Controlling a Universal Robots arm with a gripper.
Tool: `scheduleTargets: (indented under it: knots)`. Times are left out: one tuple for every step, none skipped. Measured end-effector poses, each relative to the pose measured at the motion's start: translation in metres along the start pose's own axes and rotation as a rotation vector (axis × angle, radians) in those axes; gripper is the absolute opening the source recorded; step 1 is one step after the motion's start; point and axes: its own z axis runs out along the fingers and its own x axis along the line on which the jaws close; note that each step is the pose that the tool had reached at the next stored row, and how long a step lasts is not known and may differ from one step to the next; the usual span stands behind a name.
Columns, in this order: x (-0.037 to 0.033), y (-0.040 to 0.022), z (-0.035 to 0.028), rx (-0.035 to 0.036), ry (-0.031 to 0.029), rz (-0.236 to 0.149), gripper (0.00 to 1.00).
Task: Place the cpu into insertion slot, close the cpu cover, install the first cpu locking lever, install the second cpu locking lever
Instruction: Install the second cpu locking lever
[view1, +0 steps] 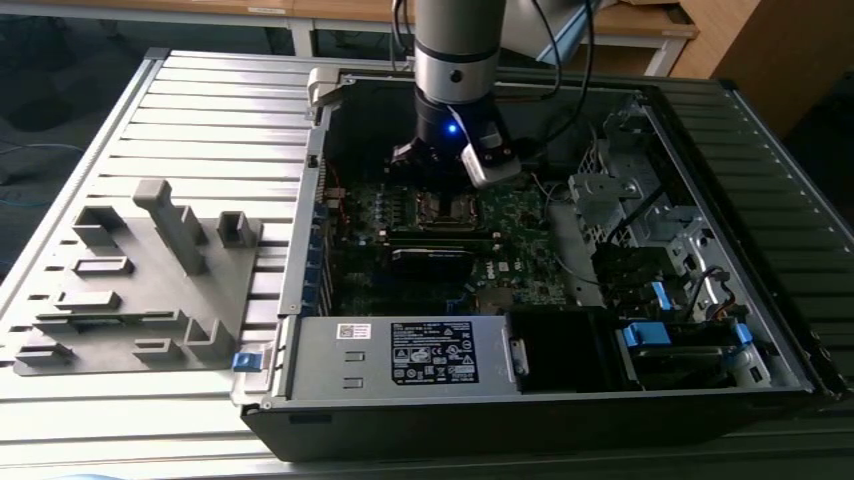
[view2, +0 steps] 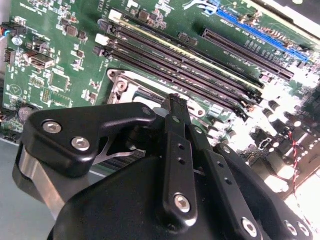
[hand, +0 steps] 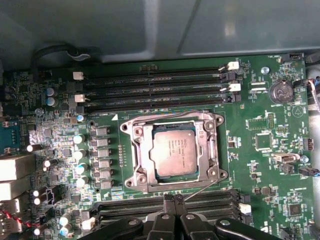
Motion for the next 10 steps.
scheduleTargets:
  knots:
    - [0.0001, 0.0000, 0.0004, -0.0002, -0.0001, 0.000, 0.11]
    - [0.0005, 0.0000, 0.0009, -0.0003, -0.0002, 0.000, 0.11]
    - [0.0013, -0.0001, 0.0015, -0.0002, -0.0002, 0.000, 0.11]
    - [0.0027, -0.0002, 0.0023, -0.0001, -0.0001, 0.000, 0.11]
    - [0.0044, -0.0004, 0.0031, 0.0000, -0.0001, 0.000, 0.11]
    - [0.0057, -0.0005, 0.0040, 0.0000, 0.0000, 0.000, 0.11]
    - [0.0065, -0.0006, 0.0049, 0.0000, -0.0001, 0.000, 0.11]
    - [0.0074, -0.0007, 0.0056, 0.0000, -0.0001, 0.000, 0.11]
    - [0.0080, -0.0009, 0.0060, 0.0001, 0.0000, 0.000, 0.11]
    - [0.0081, -0.0010, 0.0063, 0.0001, 0.0000, 0.000, 0.11]
